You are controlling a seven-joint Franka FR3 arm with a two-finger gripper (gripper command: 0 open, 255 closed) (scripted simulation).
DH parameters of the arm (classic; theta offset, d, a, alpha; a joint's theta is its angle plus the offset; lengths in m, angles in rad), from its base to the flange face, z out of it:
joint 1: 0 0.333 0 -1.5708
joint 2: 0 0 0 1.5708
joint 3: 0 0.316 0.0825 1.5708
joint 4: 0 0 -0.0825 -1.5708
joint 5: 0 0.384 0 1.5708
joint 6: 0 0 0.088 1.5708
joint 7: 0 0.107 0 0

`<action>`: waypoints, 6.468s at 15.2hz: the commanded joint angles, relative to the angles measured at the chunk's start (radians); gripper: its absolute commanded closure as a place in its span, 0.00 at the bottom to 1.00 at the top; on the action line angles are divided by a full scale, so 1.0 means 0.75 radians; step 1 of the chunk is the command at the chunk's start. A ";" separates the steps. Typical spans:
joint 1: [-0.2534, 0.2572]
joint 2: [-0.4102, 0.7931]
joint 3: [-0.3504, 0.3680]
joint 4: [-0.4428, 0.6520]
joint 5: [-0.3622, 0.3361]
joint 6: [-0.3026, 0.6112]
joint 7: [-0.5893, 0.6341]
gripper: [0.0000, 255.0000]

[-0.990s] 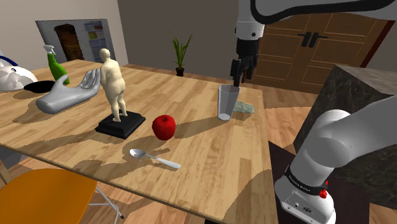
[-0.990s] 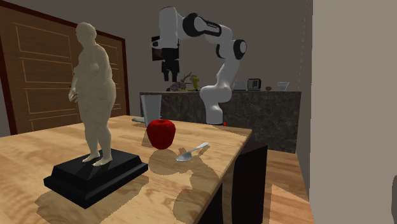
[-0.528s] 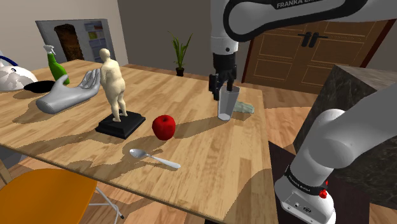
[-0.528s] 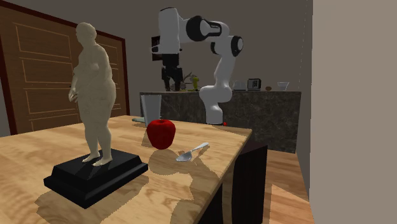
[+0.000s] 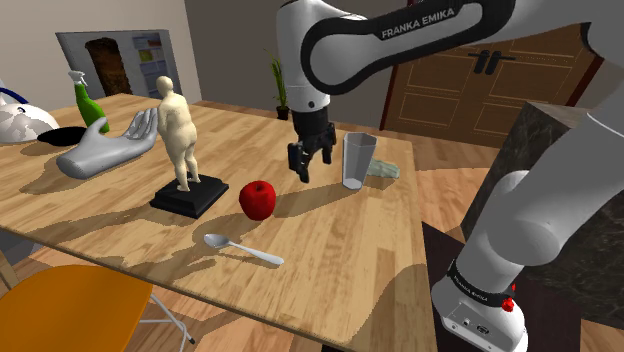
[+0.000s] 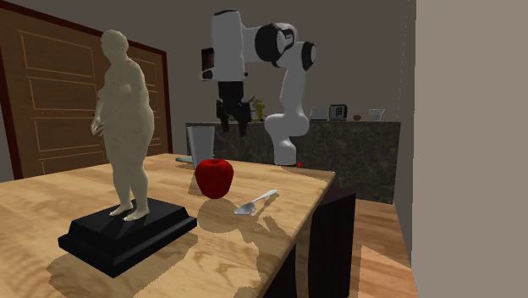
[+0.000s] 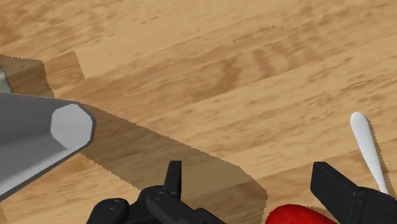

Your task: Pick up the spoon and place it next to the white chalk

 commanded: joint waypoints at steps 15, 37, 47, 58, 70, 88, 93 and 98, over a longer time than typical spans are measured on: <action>0.232 0.791 0.213 0.567 -0.237 0.023 0.371 0.00; 0.248 0.850 0.204 0.489 -0.267 0.146 0.396 1.00; 0.241 0.801 0.215 0.536 -0.241 0.056 0.380 1.00; 0.234 0.735 0.228 0.652 -0.205 -0.118 0.356 1.00; 0.041 0.548 0.129 0.479 -0.177 -0.095 0.062 1.00; -0.263 0.523 -0.126 0.452 -0.271 -0.030 -0.468 1.00; -0.339 0.588 -0.191 0.535 -0.304 -0.027 -0.601 1.00; -0.411 0.681 -0.250 0.659 -0.333 -0.035 -0.731 1.00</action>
